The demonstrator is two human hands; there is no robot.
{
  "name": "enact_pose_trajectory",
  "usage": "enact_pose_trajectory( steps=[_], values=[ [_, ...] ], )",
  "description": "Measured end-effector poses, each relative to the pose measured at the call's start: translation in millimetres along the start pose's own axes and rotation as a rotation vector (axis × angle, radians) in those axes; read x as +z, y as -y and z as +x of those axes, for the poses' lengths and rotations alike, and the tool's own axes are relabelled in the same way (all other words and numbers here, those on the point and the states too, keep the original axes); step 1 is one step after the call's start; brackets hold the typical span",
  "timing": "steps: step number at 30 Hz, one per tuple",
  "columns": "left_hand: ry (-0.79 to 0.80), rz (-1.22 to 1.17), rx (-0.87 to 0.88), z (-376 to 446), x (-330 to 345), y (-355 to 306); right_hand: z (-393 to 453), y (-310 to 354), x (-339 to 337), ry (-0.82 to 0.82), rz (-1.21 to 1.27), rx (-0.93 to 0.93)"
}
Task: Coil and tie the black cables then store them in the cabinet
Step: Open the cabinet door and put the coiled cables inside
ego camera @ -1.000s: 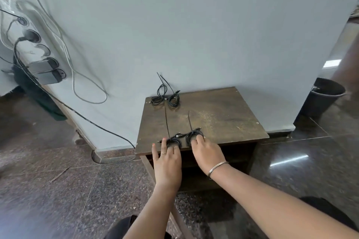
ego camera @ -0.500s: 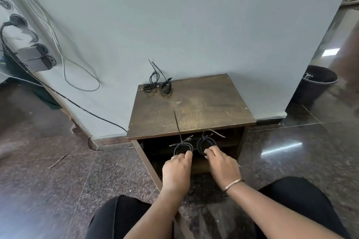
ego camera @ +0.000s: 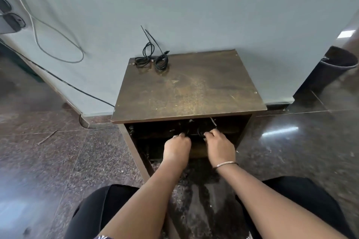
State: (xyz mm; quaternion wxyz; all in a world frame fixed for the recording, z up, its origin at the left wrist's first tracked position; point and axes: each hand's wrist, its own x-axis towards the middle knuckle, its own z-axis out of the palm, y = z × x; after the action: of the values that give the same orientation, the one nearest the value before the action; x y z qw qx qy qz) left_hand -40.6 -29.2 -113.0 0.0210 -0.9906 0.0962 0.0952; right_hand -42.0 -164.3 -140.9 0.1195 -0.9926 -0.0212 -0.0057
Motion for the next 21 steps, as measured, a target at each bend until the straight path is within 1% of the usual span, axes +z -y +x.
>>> enact_pose_trajectory(
  steps=[3, 9, 13, 15, 17, 19, 21],
  values=[
    [0.048, 0.021, -0.025, 20.3, 12.3, 2.9, 20.0, -4.3, 10.4, 0.024, -0.006, 0.016],
    [0.211, 0.114, -0.085, 57.9, 33.2, 13.8, 55.2, -9.0, 30.3, 0.071, -0.007, 0.027],
    [0.272, 0.147, -0.115, 74.2, 45.2, 24.2, 72.6, -14.3, 44.0, 0.128, -0.022, 0.045],
    [0.331, 0.107, -0.104, 82.8, 51.5, 29.6, 79.1, -16.6, 51.8, 0.175, 0.022, 0.095],
    [0.417, -0.001, -0.104, 89.3, 54.1, 36.1, 83.3, -17.1, 57.9, 0.212, 0.054, 0.130],
    [0.470, -0.135, -0.116, 93.1, 52.8, 42.1, 83.8, -15.4, 61.5, 0.243, 0.053, 0.112],
    [0.459, -0.211, -0.104, 95.0, 50.4, 46.8, 81.8, -12.2, 63.3, 0.267, 0.045, 0.069]
  ],
)
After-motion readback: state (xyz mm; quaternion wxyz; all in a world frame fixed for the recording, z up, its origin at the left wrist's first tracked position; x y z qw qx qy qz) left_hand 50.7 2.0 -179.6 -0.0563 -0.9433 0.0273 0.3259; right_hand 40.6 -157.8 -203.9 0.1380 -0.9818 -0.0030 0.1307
